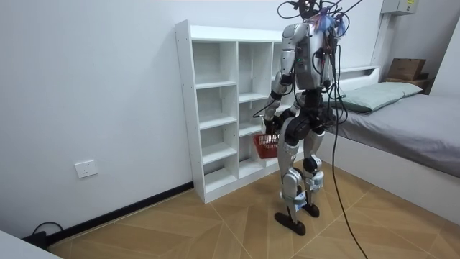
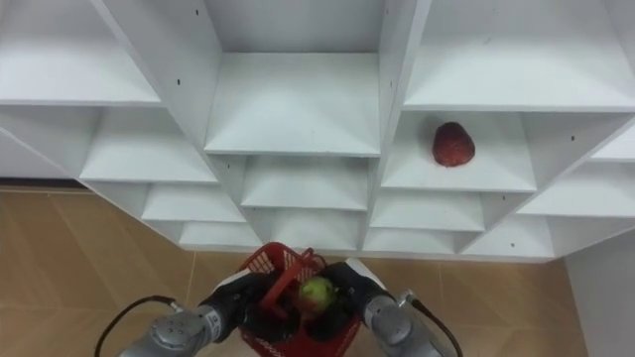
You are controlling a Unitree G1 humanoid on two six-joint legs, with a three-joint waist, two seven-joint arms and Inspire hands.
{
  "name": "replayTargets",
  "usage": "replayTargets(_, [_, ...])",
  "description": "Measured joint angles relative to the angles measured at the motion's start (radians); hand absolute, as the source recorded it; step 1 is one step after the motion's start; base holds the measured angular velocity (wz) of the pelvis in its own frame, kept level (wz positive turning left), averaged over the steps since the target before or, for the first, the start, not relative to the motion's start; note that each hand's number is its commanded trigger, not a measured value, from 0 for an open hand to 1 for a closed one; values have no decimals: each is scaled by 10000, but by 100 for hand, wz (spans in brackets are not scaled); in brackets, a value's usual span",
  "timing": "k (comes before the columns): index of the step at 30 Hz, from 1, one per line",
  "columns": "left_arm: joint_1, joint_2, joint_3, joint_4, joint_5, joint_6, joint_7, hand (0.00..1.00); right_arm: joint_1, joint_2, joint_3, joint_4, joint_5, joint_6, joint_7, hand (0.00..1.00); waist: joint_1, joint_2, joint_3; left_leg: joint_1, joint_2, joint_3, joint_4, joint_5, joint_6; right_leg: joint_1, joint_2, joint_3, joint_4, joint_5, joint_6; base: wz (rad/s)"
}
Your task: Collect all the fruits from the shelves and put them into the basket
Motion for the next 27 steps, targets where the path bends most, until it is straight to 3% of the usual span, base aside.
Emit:
replayTargets(16, [0, 25, -208, -73, 32, 13, -405, 100, -2, -2, 101, -4, -72, -4, 265, 0, -9, -1, -7, 18, 9, -3, 73, 0, 0, 33, 3, 3, 58, 2, -3, 0])
replayTargets(27, [96, 131, -410, -309, 1, 10, -283, 100, 51, -30, 384, -41, -53, -4, 365, 0, 0, -258, -80, 387, -14, -3, 52, 0, 0, 383, 1, 14, 28, -4, 5, 0])
